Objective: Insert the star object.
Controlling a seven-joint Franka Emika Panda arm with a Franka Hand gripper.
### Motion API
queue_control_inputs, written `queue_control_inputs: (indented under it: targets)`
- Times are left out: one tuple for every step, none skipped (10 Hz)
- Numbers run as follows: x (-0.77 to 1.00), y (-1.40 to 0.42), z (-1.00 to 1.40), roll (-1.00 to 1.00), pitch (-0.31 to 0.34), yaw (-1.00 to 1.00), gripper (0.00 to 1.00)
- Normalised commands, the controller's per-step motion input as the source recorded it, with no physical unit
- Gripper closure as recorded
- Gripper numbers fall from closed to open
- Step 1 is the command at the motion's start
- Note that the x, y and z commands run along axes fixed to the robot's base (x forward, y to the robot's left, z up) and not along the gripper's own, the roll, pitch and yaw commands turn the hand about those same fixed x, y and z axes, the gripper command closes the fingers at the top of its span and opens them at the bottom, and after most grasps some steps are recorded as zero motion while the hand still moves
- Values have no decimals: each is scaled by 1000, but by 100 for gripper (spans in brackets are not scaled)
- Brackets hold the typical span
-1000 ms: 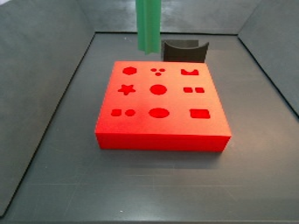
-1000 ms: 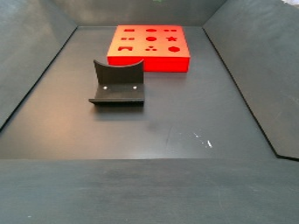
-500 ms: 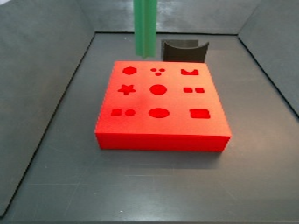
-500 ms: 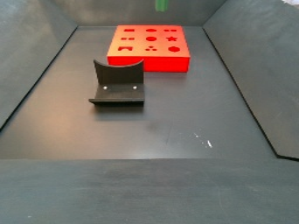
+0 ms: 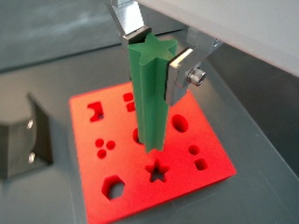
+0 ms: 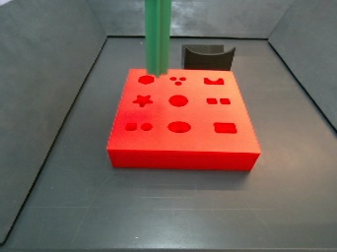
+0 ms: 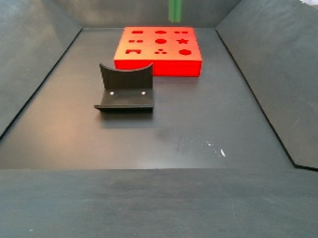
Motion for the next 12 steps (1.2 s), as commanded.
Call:
queue_control_inputs:
  targets:
    - [0,0,-440,104,0,1000,100]
    - [-9,0,-309,39,9,974,100]
    - [-94,60,-71,0,-6,131,100]
    - [0,-11,0,-140,-53,0,100]
    - [0,-74,-26,-233,-244,-66,100]
    - [0,0,-80,-253,-327,-100,100]
    - [3,0,-77,-241,-369,-74,100]
    - [109,126,-120,-184,-246,0,100]
    - [0,114,-140,-177,-210,0,100]
    - [-20,40,0,0,0,0,100]
    - [0,-37,0,299,31,0,100]
    - [-169,-111,-17,259,0,-191,100]
